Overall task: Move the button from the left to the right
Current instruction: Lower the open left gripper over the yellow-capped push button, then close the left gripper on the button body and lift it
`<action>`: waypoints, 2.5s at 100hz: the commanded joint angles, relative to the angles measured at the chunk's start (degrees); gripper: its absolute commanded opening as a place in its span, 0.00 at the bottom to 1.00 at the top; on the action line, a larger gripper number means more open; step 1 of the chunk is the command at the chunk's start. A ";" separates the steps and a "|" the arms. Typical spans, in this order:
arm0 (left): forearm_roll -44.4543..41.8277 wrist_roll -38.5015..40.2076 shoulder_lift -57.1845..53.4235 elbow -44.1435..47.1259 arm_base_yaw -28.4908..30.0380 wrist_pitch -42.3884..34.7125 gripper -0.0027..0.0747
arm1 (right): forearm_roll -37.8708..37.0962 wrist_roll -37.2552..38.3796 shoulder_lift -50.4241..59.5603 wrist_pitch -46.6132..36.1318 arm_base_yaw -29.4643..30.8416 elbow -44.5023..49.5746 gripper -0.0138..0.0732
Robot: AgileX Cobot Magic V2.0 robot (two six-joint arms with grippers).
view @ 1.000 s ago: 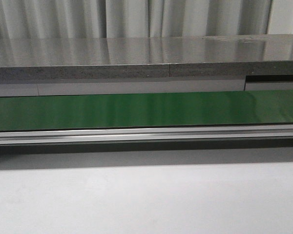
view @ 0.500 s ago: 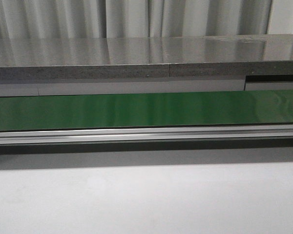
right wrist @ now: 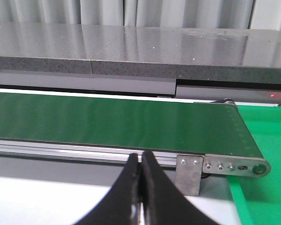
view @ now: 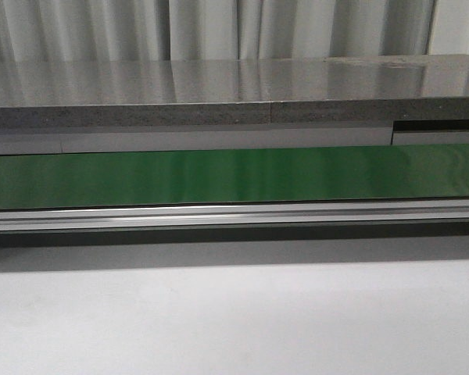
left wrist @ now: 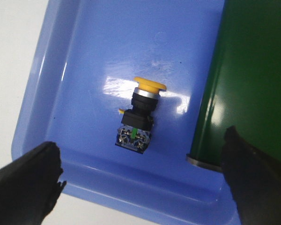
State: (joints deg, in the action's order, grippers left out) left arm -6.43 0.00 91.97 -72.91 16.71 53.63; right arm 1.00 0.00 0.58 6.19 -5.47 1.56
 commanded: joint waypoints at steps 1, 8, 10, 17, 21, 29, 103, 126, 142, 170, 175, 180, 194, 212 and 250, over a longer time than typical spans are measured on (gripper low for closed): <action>0.43 0.00 1.51 -3.47 0.42 -1.96 0.89 | -0.37 0.00 0.85 -4.14 -0.16 -1.03 0.08; 0.43 0.00 4.07 -4.57 0.87 -1.85 0.89 | -0.37 0.00 0.85 -4.14 -0.16 -1.03 0.08; 0.43 0.00 4.74 -4.97 1.05 -1.85 0.89 | -0.37 0.00 0.85 -4.14 -0.16 -1.03 0.08; 0.58 0.00 6.66 -5.54 1.60 -1.55 0.89 | -0.37 0.00 0.85 -4.14 -0.16 -1.03 0.08; 0.58 0.00 7.50 -5.54 1.98 -1.66 0.89 | -0.37 0.00 0.85 -4.14 -0.16 -1.03 0.08; 0.70 0.00 8.90 -5.54 2.78 -1.94 0.89 | -0.37 0.00 0.85 -4.14 -0.16 -1.03 0.08; 1.98 -1.40 18.39 -5.54 3.84 -4.05 0.89 | -0.37 0.00 0.85 -4.14 -0.16 -1.03 0.08; 1.84 -1.40 20.93 -5.54 3.84 -4.66 0.74 | -0.37 0.00 0.85 -4.14 -0.16 -1.03 0.08; 1.84 -1.40 21.42 -5.54 3.84 -4.87 0.56 | -0.37 0.00 0.85 -4.14 -0.16 -1.03 0.08; 1.84 -1.40 20.59 -5.88 3.84 -4.70 0.11 | -0.37 0.00 0.85 -4.14 -0.16 -1.03 0.08; 1.84 -1.40 19.81 -6.57 3.84 -4.12 0.05 | -0.37 0.00 0.85 -4.14 -0.16 -1.03 0.08; 1.84 -1.40 18.85 -7.30 3.84 -3.64 0.01 | -0.37 0.00 0.85 -4.14 -0.16 -1.03 0.08; 2.24 -1.40 15.63 -10.41 3.84 -1.06 0.01 | -0.37 0.00 0.85 -4.14 -0.16 -1.03 0.08; 6.74 -3.53 10.76 -11.79 3.03 1.10 0.01 | -0.37 0.00 0.85 -4.14 -0.16 -1.03 0.08; 9.84 -6.00 9.80 -11.79 -5.88 2.31 0.01 | -0.37 0.00 0.85 -4.14 -0.16 -1.03 0.08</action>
State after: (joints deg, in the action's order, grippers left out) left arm 2.66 -5.44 104.20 -82.96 13.31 56.96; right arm 1.00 0.00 0.58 6.19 -5.47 1.56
